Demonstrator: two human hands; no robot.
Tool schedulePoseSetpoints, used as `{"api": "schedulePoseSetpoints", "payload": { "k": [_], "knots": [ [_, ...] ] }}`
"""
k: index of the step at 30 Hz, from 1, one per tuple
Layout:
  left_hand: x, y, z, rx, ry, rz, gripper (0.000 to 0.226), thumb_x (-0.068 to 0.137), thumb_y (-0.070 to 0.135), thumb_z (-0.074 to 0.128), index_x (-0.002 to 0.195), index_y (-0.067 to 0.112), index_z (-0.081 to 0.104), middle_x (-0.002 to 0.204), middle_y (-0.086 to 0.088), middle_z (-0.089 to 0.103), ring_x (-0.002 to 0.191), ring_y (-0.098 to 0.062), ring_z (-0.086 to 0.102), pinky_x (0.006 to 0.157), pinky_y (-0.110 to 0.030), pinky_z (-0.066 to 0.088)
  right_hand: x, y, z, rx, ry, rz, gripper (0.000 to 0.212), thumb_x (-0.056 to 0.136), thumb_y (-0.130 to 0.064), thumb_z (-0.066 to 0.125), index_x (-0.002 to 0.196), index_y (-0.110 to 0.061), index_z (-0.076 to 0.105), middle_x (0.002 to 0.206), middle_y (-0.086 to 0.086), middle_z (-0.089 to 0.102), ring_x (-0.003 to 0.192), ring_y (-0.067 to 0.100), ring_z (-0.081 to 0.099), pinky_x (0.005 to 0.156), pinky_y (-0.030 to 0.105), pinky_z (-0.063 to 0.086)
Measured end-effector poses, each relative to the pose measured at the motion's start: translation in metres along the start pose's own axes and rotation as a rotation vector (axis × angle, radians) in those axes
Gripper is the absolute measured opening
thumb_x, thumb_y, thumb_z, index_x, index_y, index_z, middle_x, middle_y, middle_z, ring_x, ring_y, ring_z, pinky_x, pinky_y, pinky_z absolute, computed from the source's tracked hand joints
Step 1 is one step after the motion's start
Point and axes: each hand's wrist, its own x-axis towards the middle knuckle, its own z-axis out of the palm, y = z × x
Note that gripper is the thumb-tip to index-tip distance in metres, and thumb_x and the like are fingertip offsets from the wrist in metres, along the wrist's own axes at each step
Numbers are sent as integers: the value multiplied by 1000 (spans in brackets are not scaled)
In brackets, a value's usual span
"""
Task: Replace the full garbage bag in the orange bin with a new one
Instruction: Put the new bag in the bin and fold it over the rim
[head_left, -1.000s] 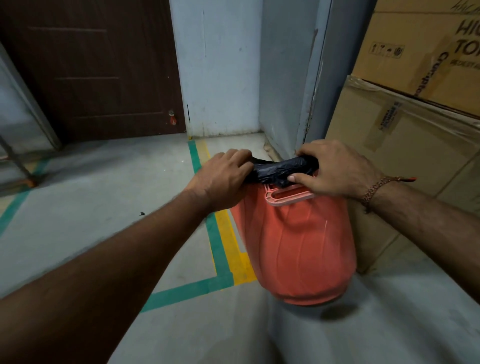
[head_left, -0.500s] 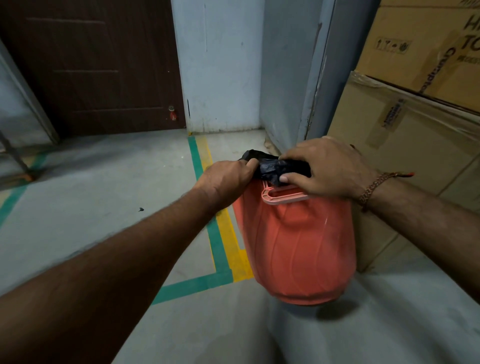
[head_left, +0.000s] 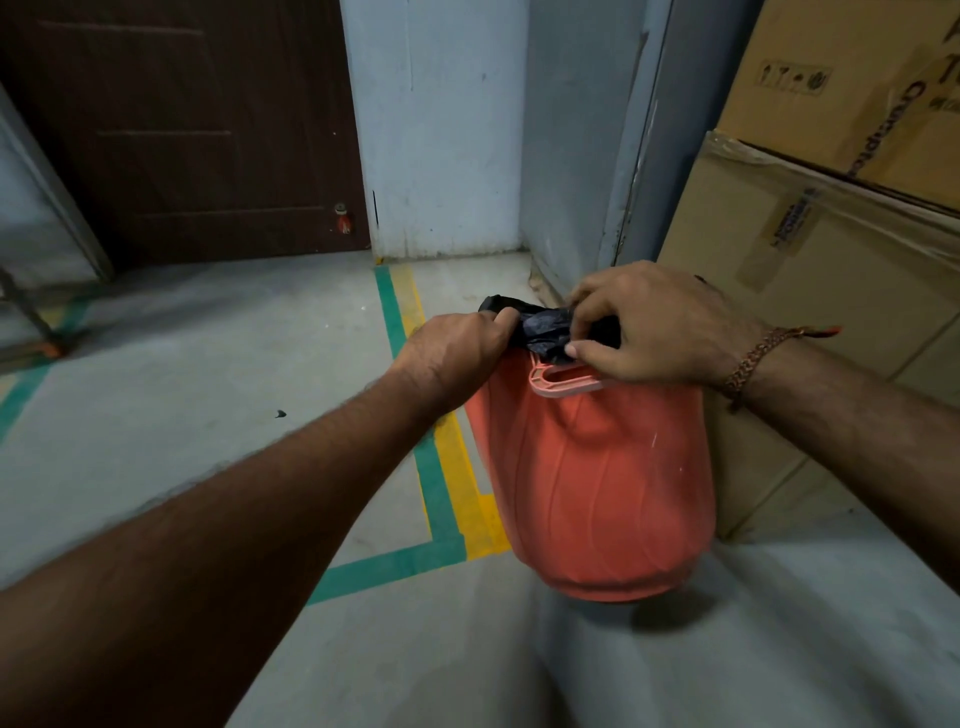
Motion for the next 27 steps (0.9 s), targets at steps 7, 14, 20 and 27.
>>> {"api": "schedulePoseSetpoints", "payload": {
  "k": [7,14,20,27],
  "knots": [
    [0,-2,3,-12,-5,-14,10,102,23,51,108,16,47,88,-8,65,68,-39,66,48,-36,35,0,-4,6,21,20,15,28,89,-49,59,88,-28,78,108,-10,69,92,16,66,83,37,52],
    [0,-2,1,10,9,0,12,101,23,54,108,16,48,86,-7,65,65,-37,65,47,-35,33,-3,-9,7,9,105,59,28,81,-47,70,94,-31,51,76,-9,59,71,21,59,65,33,42],
    [1,1,1,-11,12,9,11,102,24,52,107,17,46,86,-7,65,65,-37,64,47,-36,35,-2,-10,3,-44,58,31,39,77,-40,73,100,-31,43,71,-13,49,66,22,54,60,33,37],
    [5,5,-1,-2,4,32,11,102,22,52,110,15,50,87,-7,66,66,-36,66,48,-36,38,11,-33,-3,-366,-52,-31,29,92,-26,56,112,-18,37,89,3,62,76,36,66,52,36,31]
  ]
}}
